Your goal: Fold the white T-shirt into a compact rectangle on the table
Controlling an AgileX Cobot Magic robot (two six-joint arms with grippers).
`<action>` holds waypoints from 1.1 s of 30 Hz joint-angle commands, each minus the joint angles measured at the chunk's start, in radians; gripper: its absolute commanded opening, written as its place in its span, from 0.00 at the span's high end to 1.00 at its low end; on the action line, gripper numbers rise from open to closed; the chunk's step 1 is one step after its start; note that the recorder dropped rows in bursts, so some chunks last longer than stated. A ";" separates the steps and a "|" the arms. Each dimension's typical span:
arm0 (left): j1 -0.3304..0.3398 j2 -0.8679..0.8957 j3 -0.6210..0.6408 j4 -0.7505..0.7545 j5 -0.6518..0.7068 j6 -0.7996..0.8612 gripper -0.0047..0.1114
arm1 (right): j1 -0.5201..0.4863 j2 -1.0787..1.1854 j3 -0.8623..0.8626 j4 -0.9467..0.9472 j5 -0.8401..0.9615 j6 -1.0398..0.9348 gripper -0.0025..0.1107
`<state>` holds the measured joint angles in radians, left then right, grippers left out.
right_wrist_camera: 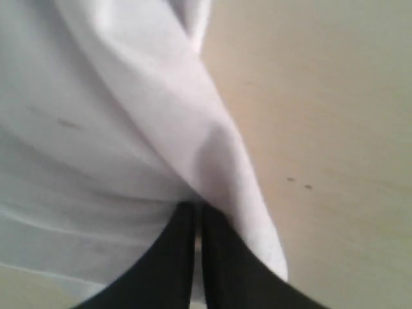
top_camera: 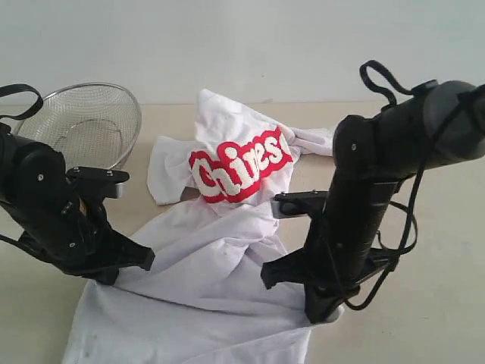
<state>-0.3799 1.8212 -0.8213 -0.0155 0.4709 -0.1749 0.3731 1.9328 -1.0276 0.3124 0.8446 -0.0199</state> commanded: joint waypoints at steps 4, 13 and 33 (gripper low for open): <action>0.011 -0.035 0.018 0.028 0.041 -0.007 0.92 | -0.136 -0.023 0.054 -0.178 0.035 0.004 0.93; 0.011 -0.046 0.018 0.024 0.041 -0.005 0.92 | -0.144 -0.189 0.220 -0.192 -0.014 0.011 0.93; 0.011 -0.117 -0.179 -0.159 -0.007 0.184 0.92 | -0.142 -0.064 -0.144 0.267 -0.007 -0.327 0.93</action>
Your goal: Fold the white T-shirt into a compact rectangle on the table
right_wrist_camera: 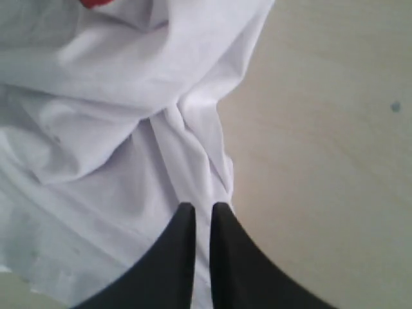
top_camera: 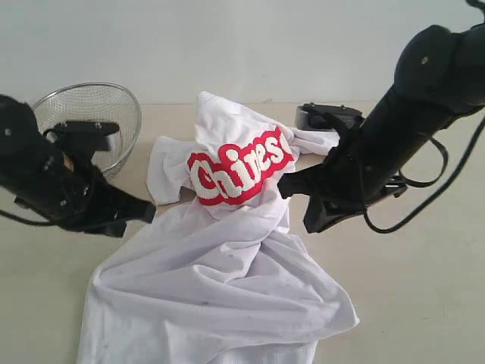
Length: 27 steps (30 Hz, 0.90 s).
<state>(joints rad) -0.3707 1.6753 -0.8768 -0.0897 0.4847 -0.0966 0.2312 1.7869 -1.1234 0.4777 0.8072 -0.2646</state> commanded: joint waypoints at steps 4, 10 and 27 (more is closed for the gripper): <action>0.002 0.150 -0.328 -0.146 -0.002 0.169 0.92 | 0.000 0.118 -0.050 0.135 0.053 -0.117 0.93; 0.023 0.357 -0.574 -0.146 0.043 0.188 0.92 | 0.000 0.109 -0.050 0.138 0.077 -0.141 0.93; 0.079 0.552 -0.764 -0.290 0.167 0.367 0.92 | 0.130 0.109 -0.050 -0.022 0.022 -0.005 0.93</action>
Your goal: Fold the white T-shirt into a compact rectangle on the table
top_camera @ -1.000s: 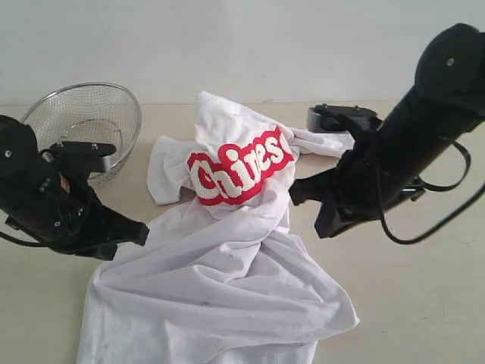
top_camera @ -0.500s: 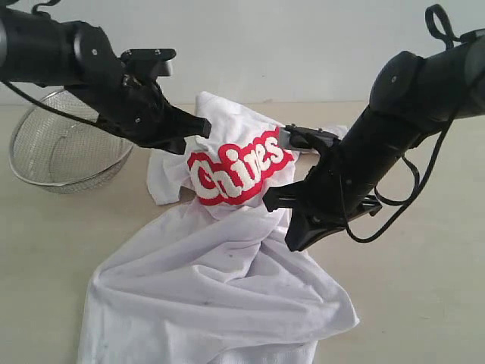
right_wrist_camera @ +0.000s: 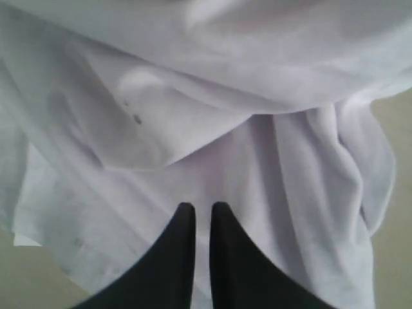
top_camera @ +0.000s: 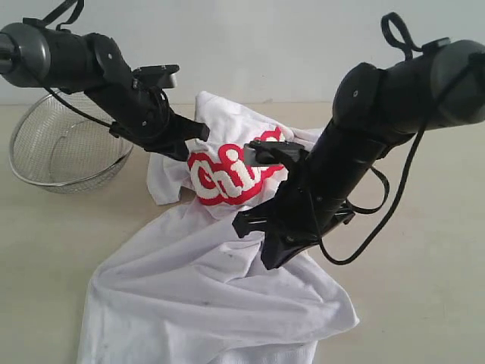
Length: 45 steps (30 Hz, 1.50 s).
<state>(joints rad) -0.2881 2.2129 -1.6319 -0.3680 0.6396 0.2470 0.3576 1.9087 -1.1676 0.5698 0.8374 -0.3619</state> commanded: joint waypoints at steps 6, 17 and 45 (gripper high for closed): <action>-0.004 0.036 -0.009 -0.017 -0.007 0.023 0.92 | 0.003 -0.013 -0.006 -0.220 0.022 0.155 0.93; -0.004 0.080 -0.009 -0.011 -0.028 0.038 0.92 | 0.003 -0.013 0.001 -0.212 0.043 0.149 0.93; -0.002 0.031 -0.039 0.028 0.015 0.038 0.92 | -0.008 0.039 0.077 -0.527 0.098 0.362 0.93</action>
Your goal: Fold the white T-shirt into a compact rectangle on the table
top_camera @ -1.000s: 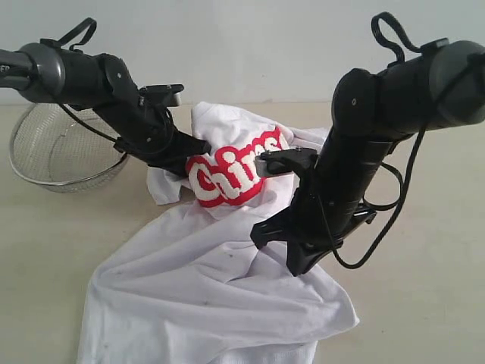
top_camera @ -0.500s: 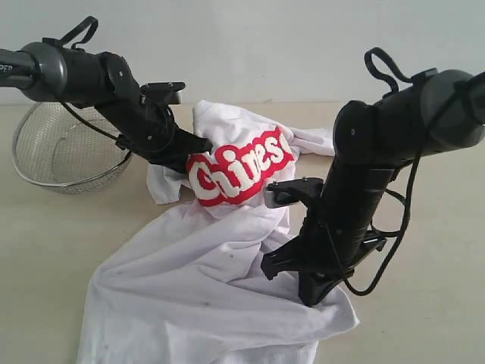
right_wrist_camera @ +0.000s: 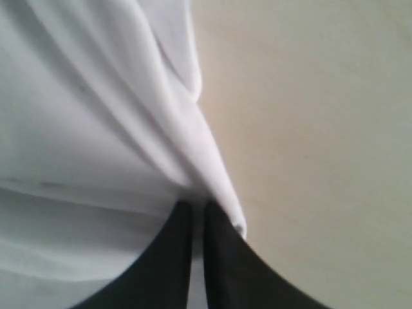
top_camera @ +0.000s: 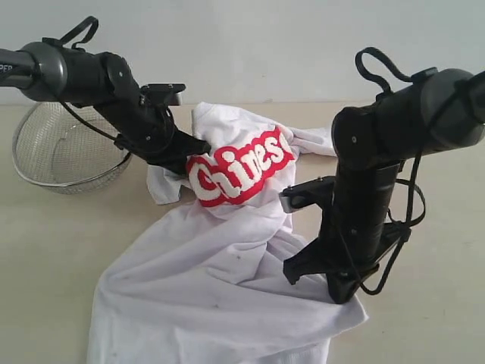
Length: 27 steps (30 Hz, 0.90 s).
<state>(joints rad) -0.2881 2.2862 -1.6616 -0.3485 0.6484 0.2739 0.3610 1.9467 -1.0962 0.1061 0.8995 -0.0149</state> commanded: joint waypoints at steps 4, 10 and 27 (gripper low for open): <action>-0.002 -0.069 -0.009 0.010 0.021 0.011 0.92 | -0.065 -0.010 0.016 -0.066 0.054 0.020 0.93; -0.002 -0.108 -0.009 -0.007 0.052 0.011 0.92 | -0.168 -0.069 0.098 -0.064 0.021 0.015 0.93; -0.134 -0.014 -0.212 -0.144 0.216 0.121 0.92 | -0.190 -0.126 0.074 0.480 -0.126 -0.390 0.93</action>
<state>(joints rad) -0.4086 2.2403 -1.8375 -0.5747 0.8053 0.4572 0.1770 1.8112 -1.0146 0.5405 0.7881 -0.3467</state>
